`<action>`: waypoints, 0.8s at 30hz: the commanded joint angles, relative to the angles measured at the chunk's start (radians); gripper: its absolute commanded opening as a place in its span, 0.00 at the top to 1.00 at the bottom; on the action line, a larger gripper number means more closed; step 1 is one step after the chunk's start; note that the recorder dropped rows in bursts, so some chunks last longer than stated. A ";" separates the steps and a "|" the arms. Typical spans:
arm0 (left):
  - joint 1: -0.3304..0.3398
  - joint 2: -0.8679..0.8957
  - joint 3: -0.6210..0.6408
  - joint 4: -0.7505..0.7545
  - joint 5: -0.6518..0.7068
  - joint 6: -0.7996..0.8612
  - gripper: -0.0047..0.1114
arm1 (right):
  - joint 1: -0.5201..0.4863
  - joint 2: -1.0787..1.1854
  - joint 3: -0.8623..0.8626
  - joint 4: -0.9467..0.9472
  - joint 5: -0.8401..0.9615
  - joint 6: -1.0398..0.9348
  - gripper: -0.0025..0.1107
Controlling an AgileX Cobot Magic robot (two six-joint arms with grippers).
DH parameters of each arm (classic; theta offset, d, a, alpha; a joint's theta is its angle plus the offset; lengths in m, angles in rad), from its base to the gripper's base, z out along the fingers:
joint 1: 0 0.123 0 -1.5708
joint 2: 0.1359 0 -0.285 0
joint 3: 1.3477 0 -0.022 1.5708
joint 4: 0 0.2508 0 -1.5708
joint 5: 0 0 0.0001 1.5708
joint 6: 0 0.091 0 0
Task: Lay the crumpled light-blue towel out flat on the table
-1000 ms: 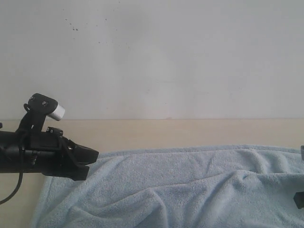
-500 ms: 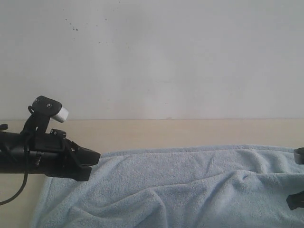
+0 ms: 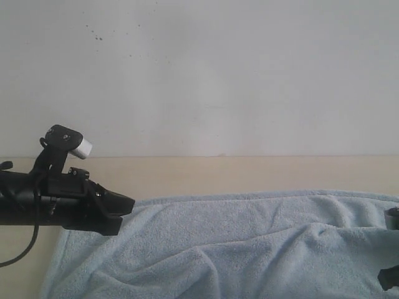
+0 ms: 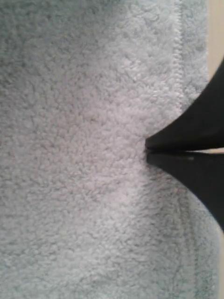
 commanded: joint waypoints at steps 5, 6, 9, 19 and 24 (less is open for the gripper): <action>0.002 -0.001 -0.008 -0.003 0.022 0.002 0.93 | -0.005 0.002 0.035 -0.009 0.018 -0.006 0.98; 0.002 -0.001 -0.008 -0.003 0.022 0.002 0.93 | -0.005 0.002 0.043 -0.009 0.000 -0.006 0.98; 0.002 -0.001 -0.008 -0.003 0.022 0.002 0.93 | -0.005 0.002 0.044 0.011 -0.044 -0.010 0.98; 0.002 -0.001 -0.015 -0.003 0.021 0.002 0.93 | -0.005 -0.002 0.044 0.011 -0.320 -0.010 0.98; 0.002 -0.001 -0.033 -0.003 0.021 0.002 0.93 | -0.005 0.046 0.044 0.009 -0.311 -0.010 0.98</action>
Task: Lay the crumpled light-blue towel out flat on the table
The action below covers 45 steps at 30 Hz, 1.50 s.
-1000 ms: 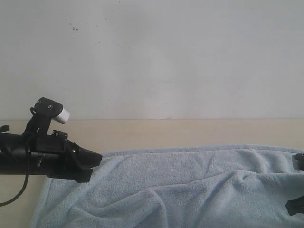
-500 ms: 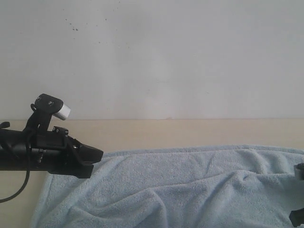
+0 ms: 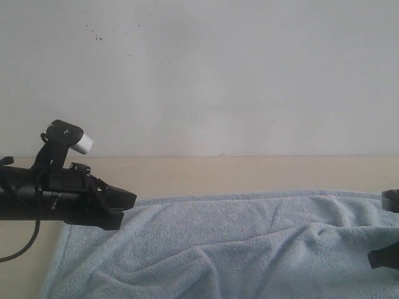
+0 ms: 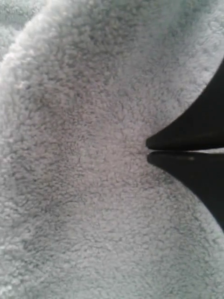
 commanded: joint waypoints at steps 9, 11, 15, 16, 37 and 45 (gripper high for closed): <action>0.002 -0.001 -0.016 -0.003 0.014 0.002 0.93 | -0.005 0.068 0.006 0.001 0.391 -0.008 0.98; 0.002 -0.001 -0.018 -0.003 0.014 0.002 0.93 | -0.005 0.068 0.006 0.001 0.494 -0.008 0.98; 0.002 -0.001 -0.018 -0.003 0.014 0.002 0.93 | -0.005 0.067 0.058 0.001 0.550 -0.008 0.98; 0.002 -0.001 -0.018 -0.003 0.014 0.002 0.93 | -0.005 0.067 0.074 0.001 0.546 -0.008 0.98; 0.002 0.198 -0.158 -0.003 -0.400 -0.063 0.93 | -0.005 -0.173 -0.284 0.027 0.101 0.005 0.98; 0.012 0.280 -0.230 0.071 -0.397 -0.044 0.93 | -0.026 0.115 -0.488 0.027 0.105 -0.077 0.98</action>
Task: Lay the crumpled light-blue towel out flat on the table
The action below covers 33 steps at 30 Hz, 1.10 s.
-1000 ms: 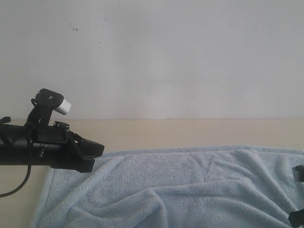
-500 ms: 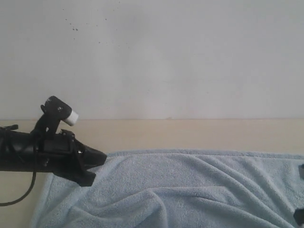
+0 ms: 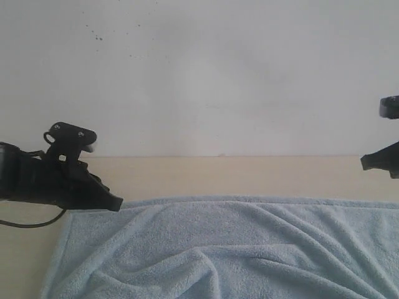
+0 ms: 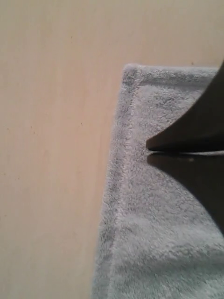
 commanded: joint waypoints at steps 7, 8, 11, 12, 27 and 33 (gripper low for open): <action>0.052 0.108 -0.065 0.304 0.110 -0.133 0.93 | -0.058 0.232 -0.121 0.018 0.030 -0.025 0.98; 0.067 0.108 -0.086 0.309 0.086 -0.157 0.93 | -0.064 0.244 -0.128 0.042 0.041 -0.029 0.98; 0.129 0.108 -0.166 0.381 0.190 -0.342 0.93 | -0.096 0.278 -0.189 0.176 0.133 -0.136 0.98; 0.154 0.108 -0.200 0.492 0.267 -0.519 0.93 | -0.111 0.290 -0.216 0.237 0.194 -0.195 0.98; 0.130 0.253 -0.483 1.584 0.610 -1.588 0.93 | -0.096 0.347 -0.295 0.298 0.409 -0.225 0.98; 0.129 0.323 -0.483 1.584 0.584 -1.579 0.93 | -0.098 0.348 -0.295 0.253 0.301 -0.225 0.98</action>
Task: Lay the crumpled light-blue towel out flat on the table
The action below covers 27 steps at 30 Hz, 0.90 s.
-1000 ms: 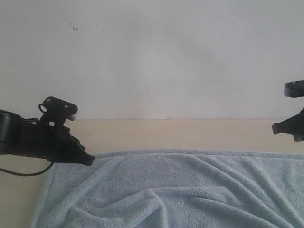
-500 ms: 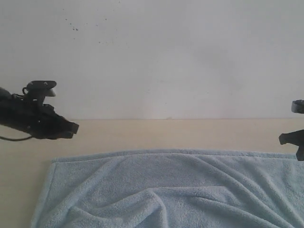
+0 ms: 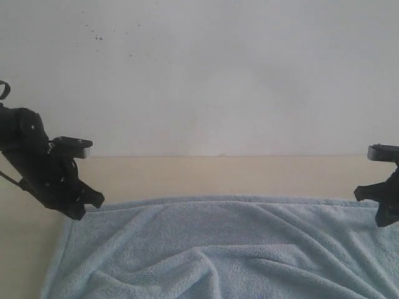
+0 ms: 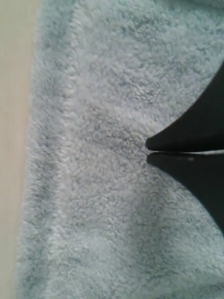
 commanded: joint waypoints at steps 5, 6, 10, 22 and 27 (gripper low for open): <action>-0.004 0.064 -0.004 0.007 -0.058 0.006 0.93 | -0.003 0.009 -0.006 -0.060 -0.114 -0.005 0.98; -0.004 0.068 -0.004 0.007 -0.066 0.006 0.93 | -0.003 0.019 -0.006 -0.070 -0.114 -0.005 0.98; -0.004 0.090 -0.012 0.007 -0.075 0.028 0.93 | -0.003 0.049 -0.006 -0.091 -0.123 0.013 0.98; -0.002 0.176 -0.150 0.079 -0.069 0.044 0.93 | -0.003 0.081 -0.006 -0.098 -0.295 0.015 0.98; -0.002 0.221 -0.244 0.126 -0.045 0.044 0.93 | -0.003 0.081 -0.006 -0.099 -0.389 0.013 0.98</action>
